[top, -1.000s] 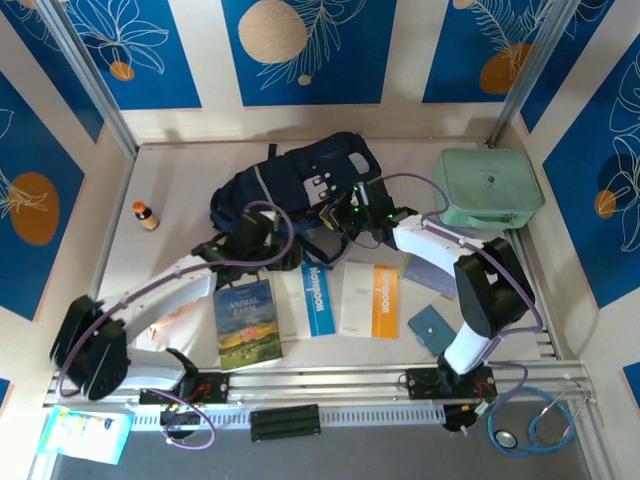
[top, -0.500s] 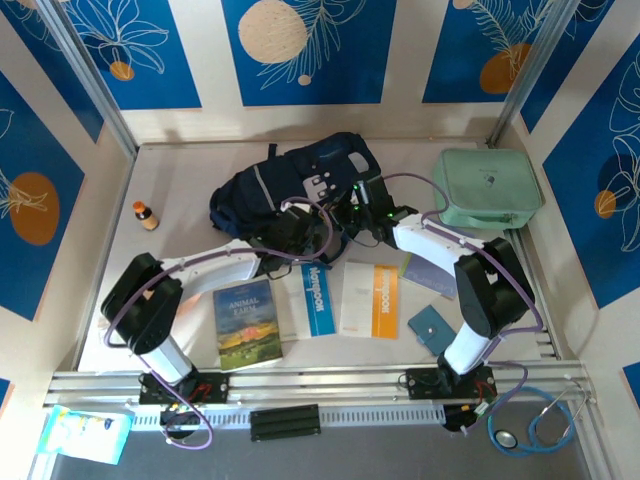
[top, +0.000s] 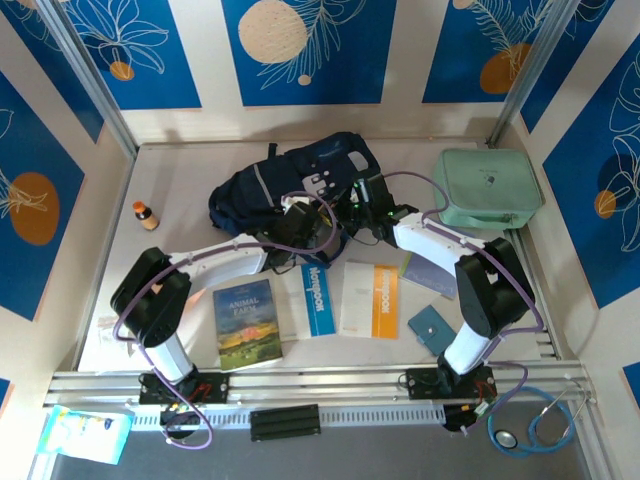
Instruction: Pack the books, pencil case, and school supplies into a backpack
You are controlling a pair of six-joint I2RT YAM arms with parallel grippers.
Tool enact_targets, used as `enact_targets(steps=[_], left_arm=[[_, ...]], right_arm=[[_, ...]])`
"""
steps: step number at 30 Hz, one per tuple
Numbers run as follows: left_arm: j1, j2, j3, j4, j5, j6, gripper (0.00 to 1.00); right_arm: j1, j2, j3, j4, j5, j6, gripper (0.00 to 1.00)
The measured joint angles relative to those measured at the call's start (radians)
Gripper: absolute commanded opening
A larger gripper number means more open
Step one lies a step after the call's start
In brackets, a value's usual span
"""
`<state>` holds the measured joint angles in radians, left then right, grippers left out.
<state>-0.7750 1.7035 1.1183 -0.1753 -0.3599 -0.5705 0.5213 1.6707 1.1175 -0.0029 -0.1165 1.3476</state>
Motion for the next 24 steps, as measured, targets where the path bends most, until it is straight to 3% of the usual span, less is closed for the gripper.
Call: enact_targets(steps=[21, 24], left_arm=[[0.000, 0.000, 0.001, 0.026, 0.022, -0.003, 0.00], [0.000, -0.012, -0.012, 0.028, 0.037, -0.003, 0.00]], right_arm=[[-0.013, 0.002, 0.002, -0.001, -0.015, 0.000, 0.05], [-0.023, 0.002, 0.003, -0.002, -0.019, -0.010, 0.05]])
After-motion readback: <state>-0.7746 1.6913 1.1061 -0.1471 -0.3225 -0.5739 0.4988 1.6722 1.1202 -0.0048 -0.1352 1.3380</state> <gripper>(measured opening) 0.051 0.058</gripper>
